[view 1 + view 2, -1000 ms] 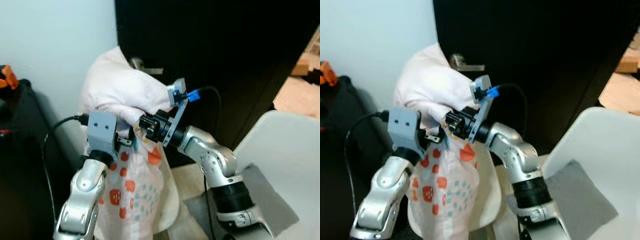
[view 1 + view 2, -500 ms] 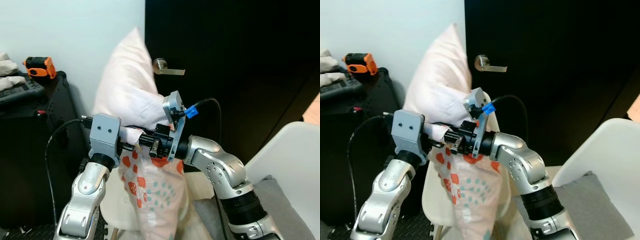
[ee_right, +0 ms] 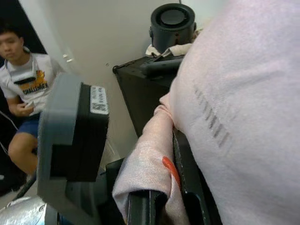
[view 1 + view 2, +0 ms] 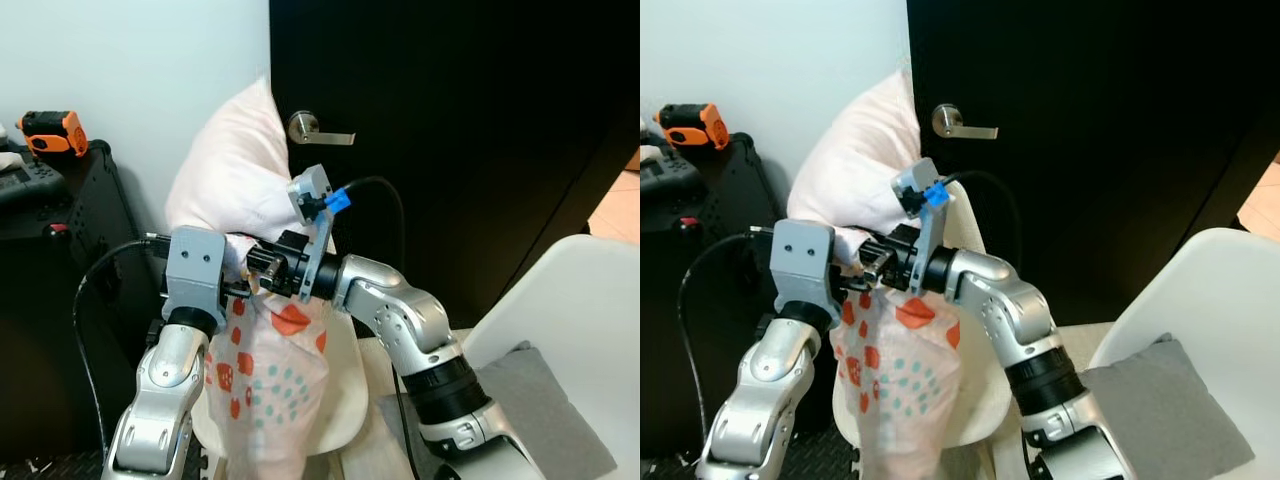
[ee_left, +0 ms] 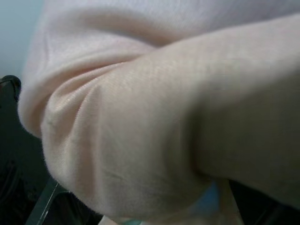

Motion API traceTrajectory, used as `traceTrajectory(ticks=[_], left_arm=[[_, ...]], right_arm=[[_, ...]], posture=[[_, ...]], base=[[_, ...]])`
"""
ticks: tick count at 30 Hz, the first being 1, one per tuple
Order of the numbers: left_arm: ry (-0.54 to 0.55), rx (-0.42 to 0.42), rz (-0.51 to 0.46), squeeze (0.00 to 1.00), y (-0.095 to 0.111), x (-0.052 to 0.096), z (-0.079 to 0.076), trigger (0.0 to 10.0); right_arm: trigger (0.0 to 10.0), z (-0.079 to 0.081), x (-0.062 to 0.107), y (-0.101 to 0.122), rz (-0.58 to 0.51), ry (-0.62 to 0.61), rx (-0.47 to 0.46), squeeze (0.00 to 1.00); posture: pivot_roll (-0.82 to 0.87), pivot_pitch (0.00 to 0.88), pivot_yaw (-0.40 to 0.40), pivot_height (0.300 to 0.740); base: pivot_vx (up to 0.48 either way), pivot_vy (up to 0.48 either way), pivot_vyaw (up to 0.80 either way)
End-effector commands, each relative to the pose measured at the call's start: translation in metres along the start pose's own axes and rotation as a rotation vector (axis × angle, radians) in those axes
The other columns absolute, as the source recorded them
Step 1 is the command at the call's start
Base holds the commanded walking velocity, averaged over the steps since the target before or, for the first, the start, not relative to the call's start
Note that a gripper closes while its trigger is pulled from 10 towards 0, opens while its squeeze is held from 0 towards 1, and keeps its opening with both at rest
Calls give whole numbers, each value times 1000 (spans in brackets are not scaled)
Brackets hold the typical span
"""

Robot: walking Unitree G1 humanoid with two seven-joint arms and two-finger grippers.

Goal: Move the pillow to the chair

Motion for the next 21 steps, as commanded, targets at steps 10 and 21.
traceTrajectory(ticks=[10, 21], left_arm=[[5, -15, -26, 0, 10, -8, -3, 10000], [90, -67, -67, 0, 22, -14, 14, 10000]], right_arm=[[10000, 31, -15, 1, 17, 206, -15, 0], [10000, 36, -22, 23, -52, 253, -10, 0]], posture=[[23, 0, -73, 674], [44, 0, -90, 634]], base=[[0, 0, 0], [0, 0, 0]])
Point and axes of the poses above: a point about 5 cm out from each wrist's last joint towards the gripper, its own x axis pointing back from the gripper into the wrist, its own y axis along the axis of the wrist's last joint, z = x × y, the point moved 2 cm from there along -x, pointing out of the wrist towards the gripper, and after that the axes turned 9 degrees about -x, right-handed, at the moved point
